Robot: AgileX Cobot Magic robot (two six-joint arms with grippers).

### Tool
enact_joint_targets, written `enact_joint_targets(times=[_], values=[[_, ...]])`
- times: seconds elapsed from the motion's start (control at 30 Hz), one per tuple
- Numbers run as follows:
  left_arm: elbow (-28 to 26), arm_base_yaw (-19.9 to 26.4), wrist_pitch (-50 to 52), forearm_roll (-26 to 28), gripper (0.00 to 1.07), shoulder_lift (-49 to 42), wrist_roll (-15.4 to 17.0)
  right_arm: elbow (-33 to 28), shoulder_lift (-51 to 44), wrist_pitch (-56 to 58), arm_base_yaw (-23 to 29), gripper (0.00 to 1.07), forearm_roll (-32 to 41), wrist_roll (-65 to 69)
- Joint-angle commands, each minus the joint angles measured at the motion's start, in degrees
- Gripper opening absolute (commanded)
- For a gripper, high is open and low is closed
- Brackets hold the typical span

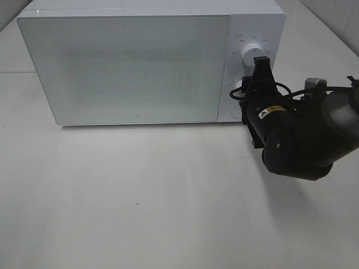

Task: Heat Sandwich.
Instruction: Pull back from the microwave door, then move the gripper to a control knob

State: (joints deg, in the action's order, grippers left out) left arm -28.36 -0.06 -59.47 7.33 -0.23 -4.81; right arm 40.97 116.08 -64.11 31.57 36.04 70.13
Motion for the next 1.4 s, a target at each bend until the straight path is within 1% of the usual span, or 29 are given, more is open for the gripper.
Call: enact_joint_targets(times=[0.03,0.37,1.03,1.17,1.2,1.3,1.33,1.37,1.4], values=[[0.17,0.11,0.11,0.23,0.98,-1.66,0.4,0.52,0.57,4.98,-0.06,0.03,-3.61,3.67],[0.17,0.11,0.11,0.23,0.98,-1.66,0.4,0.52,0.57,3.78,-0.06,0.03,-3.95,12.15],[0.17,0.11,0.11,0.23,0.98,-1.66,0.4,0.52,0.57,3.78,-0.06,0.09,-4.01,11.12],[0.17,0.11,0.11,0.23,0.98,-1.66,0.4,0.52,0.57,3.55,-0.06,0.17,-3.72,10.6],[0.17,0.11,0.11,0.23,0.98,-1.66,0.4,0.52,0.57,3.55,-0.06,0.17,-3.72,10.6],[0.17,0.11,0.11,0.23,0.98,-1.66,0.4,0.52,0.57,3.55,-0.06,0.38,-2.35,10.14],[0.17,0.11,0.11,0.23,0.98,-1.66,0.4,0.52,0.57,3.55,-0.06,0.53,-2.06,9.85],[0.17,0.11,0.11,0.23,0.98,-1.66,0.4,0.52,0.57,3.55,-0.06,0.53,-2.06,9.85],[0.17,0.11,0.11,0.23,0.98,-1.66,0.4,0.52,0.57,3.55,-0.06,0.59,-1.83,9.45]])
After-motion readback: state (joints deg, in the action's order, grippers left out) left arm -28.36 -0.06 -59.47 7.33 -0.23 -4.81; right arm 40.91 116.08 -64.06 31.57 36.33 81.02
